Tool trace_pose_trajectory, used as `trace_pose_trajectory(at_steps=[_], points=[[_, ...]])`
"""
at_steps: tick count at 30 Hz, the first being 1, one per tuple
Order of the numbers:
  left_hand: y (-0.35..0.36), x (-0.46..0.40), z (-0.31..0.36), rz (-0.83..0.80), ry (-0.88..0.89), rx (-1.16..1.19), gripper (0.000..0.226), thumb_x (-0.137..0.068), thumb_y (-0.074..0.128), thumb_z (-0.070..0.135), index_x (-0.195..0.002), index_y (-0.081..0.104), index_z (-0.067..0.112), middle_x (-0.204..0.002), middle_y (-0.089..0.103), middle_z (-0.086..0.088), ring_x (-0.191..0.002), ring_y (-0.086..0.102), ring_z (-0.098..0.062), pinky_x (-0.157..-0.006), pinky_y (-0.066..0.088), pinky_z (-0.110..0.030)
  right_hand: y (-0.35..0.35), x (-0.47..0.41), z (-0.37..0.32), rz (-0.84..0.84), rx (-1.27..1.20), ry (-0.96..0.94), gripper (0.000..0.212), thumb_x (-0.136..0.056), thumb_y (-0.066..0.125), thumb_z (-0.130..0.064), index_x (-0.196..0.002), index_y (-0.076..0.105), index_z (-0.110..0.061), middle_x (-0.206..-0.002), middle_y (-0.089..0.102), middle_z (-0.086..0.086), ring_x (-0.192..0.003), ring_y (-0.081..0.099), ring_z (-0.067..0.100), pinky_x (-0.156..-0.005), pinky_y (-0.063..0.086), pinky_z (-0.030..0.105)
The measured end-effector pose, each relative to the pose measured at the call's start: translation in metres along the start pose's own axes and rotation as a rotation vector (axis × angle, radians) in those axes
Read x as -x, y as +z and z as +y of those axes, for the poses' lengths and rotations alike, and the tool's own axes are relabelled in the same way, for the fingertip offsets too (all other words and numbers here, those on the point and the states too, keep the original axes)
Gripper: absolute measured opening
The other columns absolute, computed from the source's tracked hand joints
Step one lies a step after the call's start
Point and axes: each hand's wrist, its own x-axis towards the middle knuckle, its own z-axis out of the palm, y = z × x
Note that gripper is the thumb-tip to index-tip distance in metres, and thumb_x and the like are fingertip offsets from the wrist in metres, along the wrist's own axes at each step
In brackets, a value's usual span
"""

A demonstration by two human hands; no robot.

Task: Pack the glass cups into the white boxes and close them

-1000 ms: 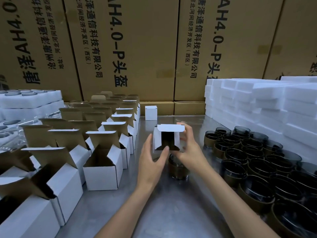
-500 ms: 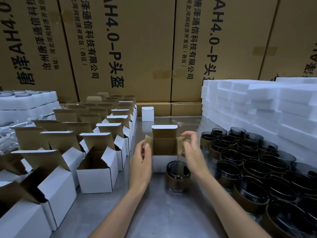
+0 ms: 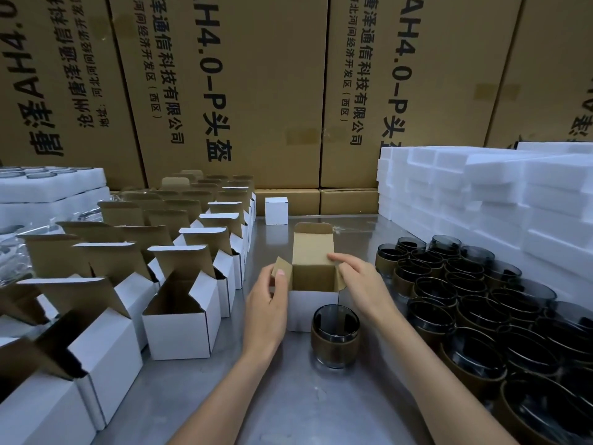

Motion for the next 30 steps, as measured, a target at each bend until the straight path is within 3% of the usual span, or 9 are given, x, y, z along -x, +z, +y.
trace_pose_trajectory(at_steps=[4,7,9,11,14,17,22,26,30], points=[[0.001,-0.001,-0.001,-0.084,-0.031,0.089,0.023,-0.1,0.039,0.037,-0.119,0.051,0.031,-0.111,0.058,0.014,-0.094,0.049,0.018,-0.071,0.036,-0.003,-0.003,0.002,-0.002,-0.049,0.081,-0.014,0.037,-0.096,0.041,-0.029,-0.129,0.055,-0.037,-0.137,0.051,-0.006,-0.128,0.044,0.015,-0.107,0.036,0.038],[0.001,0.001,0.003,-0.225,-0.093,0.223,0.032,-0.094,0.047,0.046,-0.125,0.038,0.042,-0.113,0.045,0.036,-0.097,0.038,0.031,-0.084,0.028,-0.004,-0.01,0.007,-0.01,-0.003,0.09,-0.114,0.033,-0.095,0.049,-0.035,-0.126,0.057,-0.035,-0.129,0.046,-0.007,-0.124,0.042,0.009,-0.1,0.034,0.028],[0.002,0.0,0.003,-0.267,-0.119,0.284,0.054,-0.087,0.055,0.053,-0.135,0.033,0.038,-0.12,0.04,0.034,-0.107,0.037,0.025,-0.096,0.024,-0.015,-0.018,0.013,-0.025,0.161,0.12,-0.236,0.019,-0.091,0.054,-0.037,-0.106,0.066,-0.035,-0.112,0.052,-0.013,-0.112,0.046,0.005,-0.089,0.035,0.026],[0.001,-0.002,0.002,-0.275,-0.142,0.327,0.069,-0.087,0.063,0.039,-0.145,0.026,0.03,-0.135,0.032,0.022,-0.125,0.03,0.006,-0.101,0.022,-0.021,-0.029,0.02,-0.041,0.205,0.132,-0.323,0.019,-0.087,0.057,-0.04,-0.076,0.068,-0.031,-0.081,0.058,-0.016,-0.082,0.051,-0.001,-0.073,0.038,0.026],[0.0,-0.003,0.002,-0.3,-0.15,0.362,0.076,-0.087,0.065,0.013,-0.147,0.021,0.028,-0.137,0.025,0.016,-0.126,0.021,0.006,-0.099,0.021,-0.018,-0.046,0.034,-0.066,-0.157,0.312,-0.221,0.035,-0.079,0.06,-0.054,-0.062,0.069,-0.025,-0.058,0.063,-0.007,-0.051,0.048,0.0,-0.056,0.041,0.026],[-0.002,-0.003,0.002,-0.333,-0.139,0.33,0.087,-0.077,0.067,0.018,-0.147,0.017,0.029,-0.138,0.024,0.012,-0.126,0.017,0.006,-0.098,0.021,-0.019,-0.05,0.045,-0.074,-0.561,0.542,-0.061,0.027,-0.07,0.072,-0.055,-0.072,0.073,-0.028,-0.071,0.069,-0.01,-0.066,0.058,0.0,-0.067,0.05,0.027],[-0.003,-0.001,0.003,-0.361,-0.134,0.258,0.098,-0.064,0.061,0.032,-0.148,0.012,0.032,-0.136,0.022,0.015,-0.126,0.015,0.005,-0.1,0.02,-0.02,-0.041,0.048,-0.07,-0.72,0.685,-0.049,0.016,-0.074,0.078,-0.038,-0.084,0.072,-0.027,-0.071,0.059,-0.017,-0.069,0.053,0.0,-0.068,0.044,0.02],[-0.005,0.0,0.005,-0.366,-0.123,0.272,0.091,-0.072,0.062,0.024,-0.149,0.013,0.031,-0.141,0.025,0.01,-0.127,0.018,0.003,-0.1,0.023,-0.02,-0.06,0.044,-0.071,-0.691,0.482,-0.128,0.007,-0.079,0.076,-0.031,-0.079,0.072,-0.026,-0.07,0.063,-0.016,-0.066,0.055,-0.004,-0.067,0.044,0.016],[-0.005,-0.001,0.003,-0.369,-0.145,0.299,0.094,-0.065,0.056,0.024,-0.149,0.015,0.025,-0.146,0.037,-0.006,-0.13,0.039,-0.009,-0.095,0.037,-0.013,-0.074,0.045,-0.079,-0.471,-0.238,-0.274,0.011,-0.073,0.072,-0.026,-0.082,0.072,-0.019,-0.077,0.07,-0.006,-0.073,0.062,0.001,-0.068,0.045,0.01]])
